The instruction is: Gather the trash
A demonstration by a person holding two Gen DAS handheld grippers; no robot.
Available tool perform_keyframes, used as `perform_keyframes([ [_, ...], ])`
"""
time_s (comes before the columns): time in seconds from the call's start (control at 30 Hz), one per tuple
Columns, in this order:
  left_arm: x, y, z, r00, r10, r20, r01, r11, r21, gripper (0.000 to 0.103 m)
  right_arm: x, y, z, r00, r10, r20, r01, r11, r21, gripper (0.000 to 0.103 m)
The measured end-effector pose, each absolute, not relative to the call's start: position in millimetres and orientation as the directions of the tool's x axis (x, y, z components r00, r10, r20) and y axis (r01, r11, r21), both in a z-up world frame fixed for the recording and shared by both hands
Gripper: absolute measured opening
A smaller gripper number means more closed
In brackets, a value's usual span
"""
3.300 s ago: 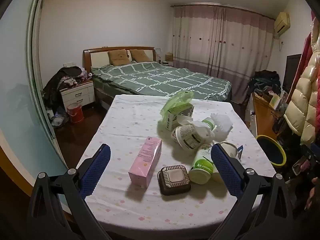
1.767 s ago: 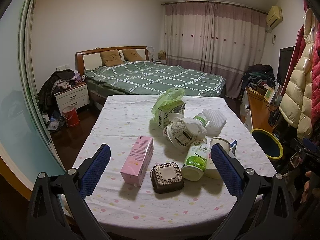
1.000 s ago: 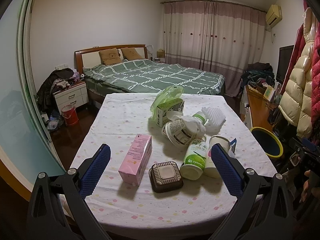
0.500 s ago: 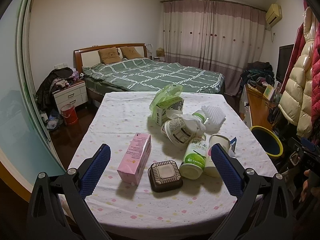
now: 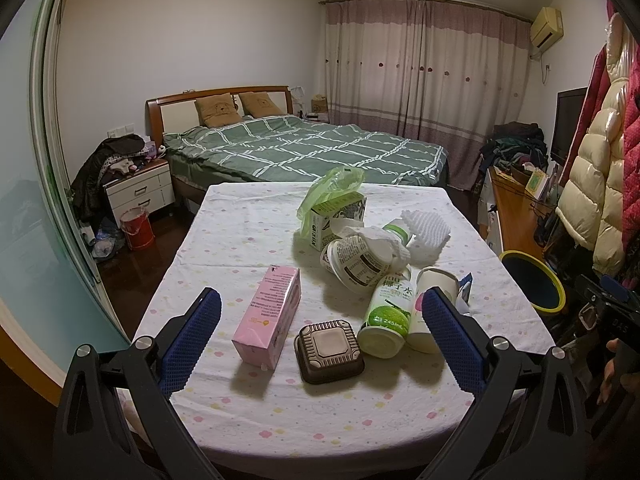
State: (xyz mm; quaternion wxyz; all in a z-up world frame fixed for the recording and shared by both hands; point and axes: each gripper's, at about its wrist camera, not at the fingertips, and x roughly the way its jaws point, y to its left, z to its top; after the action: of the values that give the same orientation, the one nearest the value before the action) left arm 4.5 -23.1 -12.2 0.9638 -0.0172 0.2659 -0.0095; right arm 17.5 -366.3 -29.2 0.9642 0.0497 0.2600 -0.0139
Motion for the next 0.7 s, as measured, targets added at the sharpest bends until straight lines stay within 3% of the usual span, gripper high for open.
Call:
perform_keyframes([
  [0.27,8.9,-21.1,-17.6,0.854,-0.022,-0.52,-0.002,0.999,-0.047,0.099,37.9,-355.3,-28.7,0.853,0.042,-0.52,0.005,0.996,0.089,0.097],
  [0.7,39.1,5.8,-27.1,0.847,0.011,-0.531,-0.043,0.998,-0.048,0.099,144.0,-281.5,-6.9,0.78,0.286,-0.557,-0.267,0.956,0.117,0.097],
])
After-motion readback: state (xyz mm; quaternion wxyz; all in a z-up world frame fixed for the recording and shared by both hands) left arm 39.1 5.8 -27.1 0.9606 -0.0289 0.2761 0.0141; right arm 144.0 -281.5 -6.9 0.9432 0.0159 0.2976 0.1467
